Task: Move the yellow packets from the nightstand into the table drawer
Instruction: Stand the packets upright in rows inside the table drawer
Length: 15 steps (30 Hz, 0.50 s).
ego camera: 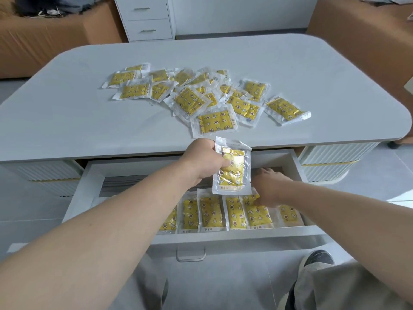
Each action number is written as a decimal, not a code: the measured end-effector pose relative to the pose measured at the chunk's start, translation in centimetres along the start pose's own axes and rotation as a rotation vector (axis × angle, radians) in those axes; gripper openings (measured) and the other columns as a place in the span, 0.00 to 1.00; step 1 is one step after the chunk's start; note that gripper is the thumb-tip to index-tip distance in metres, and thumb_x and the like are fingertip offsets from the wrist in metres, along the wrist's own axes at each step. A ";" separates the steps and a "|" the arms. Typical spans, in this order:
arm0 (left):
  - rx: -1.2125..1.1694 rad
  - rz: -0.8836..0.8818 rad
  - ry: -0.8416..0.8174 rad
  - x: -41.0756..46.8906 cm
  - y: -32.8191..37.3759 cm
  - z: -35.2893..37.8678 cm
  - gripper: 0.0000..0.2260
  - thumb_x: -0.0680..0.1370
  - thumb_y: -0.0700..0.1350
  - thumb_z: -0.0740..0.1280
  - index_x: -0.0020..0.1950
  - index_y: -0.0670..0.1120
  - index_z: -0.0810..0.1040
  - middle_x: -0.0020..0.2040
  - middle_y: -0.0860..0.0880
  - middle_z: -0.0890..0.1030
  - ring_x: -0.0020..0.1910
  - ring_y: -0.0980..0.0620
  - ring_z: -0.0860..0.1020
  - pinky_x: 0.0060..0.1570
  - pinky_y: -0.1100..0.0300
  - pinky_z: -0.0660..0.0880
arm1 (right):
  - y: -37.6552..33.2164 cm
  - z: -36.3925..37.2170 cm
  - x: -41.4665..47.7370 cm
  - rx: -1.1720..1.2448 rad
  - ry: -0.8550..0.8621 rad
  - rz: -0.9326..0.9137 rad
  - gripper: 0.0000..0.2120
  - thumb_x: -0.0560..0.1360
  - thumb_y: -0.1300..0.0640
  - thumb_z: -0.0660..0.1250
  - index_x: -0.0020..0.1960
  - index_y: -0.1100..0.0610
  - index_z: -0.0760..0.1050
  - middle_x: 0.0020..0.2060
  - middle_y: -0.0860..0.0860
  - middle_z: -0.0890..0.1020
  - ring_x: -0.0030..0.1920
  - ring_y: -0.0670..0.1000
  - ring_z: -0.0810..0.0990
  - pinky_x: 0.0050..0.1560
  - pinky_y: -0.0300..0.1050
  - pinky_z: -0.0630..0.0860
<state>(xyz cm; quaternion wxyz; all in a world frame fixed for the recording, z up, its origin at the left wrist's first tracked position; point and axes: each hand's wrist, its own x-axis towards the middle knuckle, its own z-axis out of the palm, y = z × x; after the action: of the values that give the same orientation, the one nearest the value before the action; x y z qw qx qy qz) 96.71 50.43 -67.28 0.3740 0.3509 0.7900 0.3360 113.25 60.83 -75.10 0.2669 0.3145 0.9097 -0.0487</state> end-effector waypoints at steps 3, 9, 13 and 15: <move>0.019 0.001 0.000 0.3 -0.2 -0.1 0.13 0.75 0.42 0.75 0.58 0.41 0.80 0.52 0.46 0.82 0.53 0.48 0.81 0.55 0.52 0.79 | 0.1 -0.5 -0.4 -0.035 0.040 0.040 0.33 0.72 0.38 0.72 0.71 0.52 0.68 0.70 0.58 0.67 0.69 0.60 0.67 0.68 0.56 0.69; 0.013 -0.028 -0.014 0.5 -0.1 0.5 0.19 0.74 0.41 0.76 0.64 0.41 0.78 0.57 0.45 0.82 0.56 0.46 0.81 0.60 0.48 0.78 | 1.4 -4.9 -1.9 0.641 0.038 0.045 0.25 0.69 0.64 0.74 0.62 0.51 0.73 0.52 0.51 0.82 0.53 0.53 0.80 0.52 0.46 0.79; -0.010 -0.033 -0.052 0.1 0.0 1.5 0.11 0.73 0.39 0.77 0.53 0.43 0.81 0.51 0.43 0.85 0.51 0.44 0.83 0.58 0.45 0.80 | 2.8 -5.7 -2.7 1.168 -0.039 -0.006 0.22 0.67 0.69 0.76 0.59 0.56 0.80 0.50 0.53 0.87 0.55 0.56 0.85 0.62 0.54 0.80; -0.042 -0.025 -0.092 -0.3 0.2 2.0 0.12 0.72 0.37 0.77 0.53 0.43 0.82 0.49 0.44 0.85 0.49 0.45 0.85 0.55 0.45 0.81 | 3.0 -5.5 -3.0 1.273 -0.034 -0.002 0.18 0.71 0.64 0.77 0.60 0.57 0.80 0.50 0.54 0.87 0.52 0.55 0.86 0.57 0.50 0.81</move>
<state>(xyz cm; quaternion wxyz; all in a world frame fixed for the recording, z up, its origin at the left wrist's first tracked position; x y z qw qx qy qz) 98.57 50.87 -68.02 0.4212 0.3482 0.7692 0.3313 114.47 63.00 -68.61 0.0421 0.4098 0.6986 -0.5851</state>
